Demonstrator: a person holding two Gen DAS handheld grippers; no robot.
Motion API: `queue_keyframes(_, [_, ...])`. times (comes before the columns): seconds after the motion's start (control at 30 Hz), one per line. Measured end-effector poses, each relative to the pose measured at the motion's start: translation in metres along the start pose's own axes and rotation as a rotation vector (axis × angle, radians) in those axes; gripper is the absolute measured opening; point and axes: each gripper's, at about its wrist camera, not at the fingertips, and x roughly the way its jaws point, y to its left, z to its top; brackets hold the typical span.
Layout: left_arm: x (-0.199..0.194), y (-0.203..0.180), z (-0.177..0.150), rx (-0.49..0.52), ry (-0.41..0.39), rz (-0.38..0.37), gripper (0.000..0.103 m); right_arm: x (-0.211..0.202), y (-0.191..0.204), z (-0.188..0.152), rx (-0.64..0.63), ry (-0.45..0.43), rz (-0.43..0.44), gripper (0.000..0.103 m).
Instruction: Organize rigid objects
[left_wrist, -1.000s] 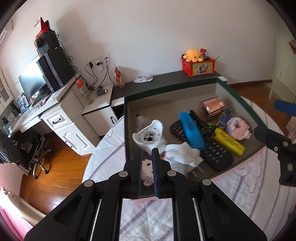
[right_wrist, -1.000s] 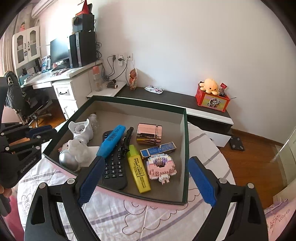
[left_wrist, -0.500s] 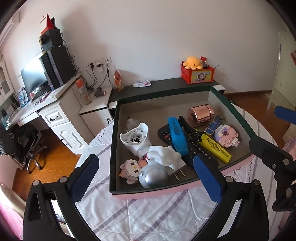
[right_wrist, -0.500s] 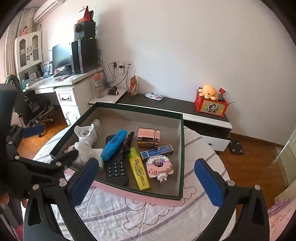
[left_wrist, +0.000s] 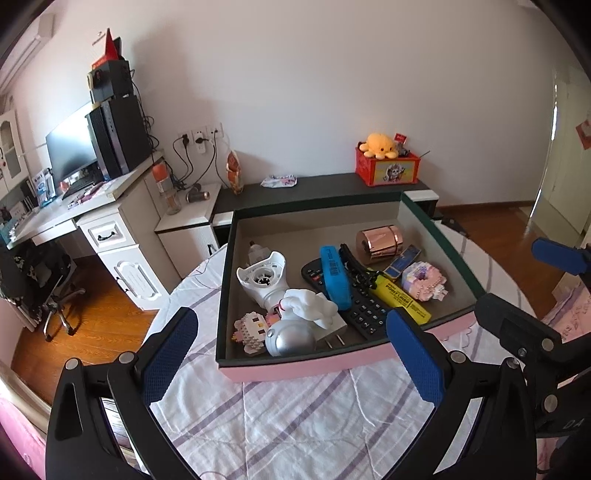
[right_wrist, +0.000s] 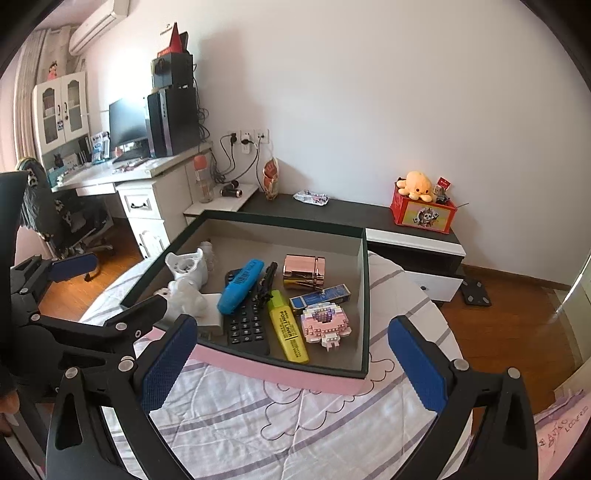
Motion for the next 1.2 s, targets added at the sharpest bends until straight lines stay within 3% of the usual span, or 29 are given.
queue_keyframes(0.37, [-0.063, -0.001, -0.011, -0.011, -0.106, 0.020, 0.103, -0.057, 0.010, -0.010, 0.003, -0.092, 0.010, 0.103])
queue_keyframes(0.93, [-0.205, -0.004, -0.047, -0.026, -0.384, 0.137, 0.103, -0.174, 0.039, -0.037, -0.021, -0.294, -0.015, 0.103])
queue_keyframes(1.2, [-0.257, -0.003, -0.069, -0.031, -0.466, 0.121, 0.103, -0.229, 0.052, -0.056, -0.040, -0.401, -0.005, 0.103])
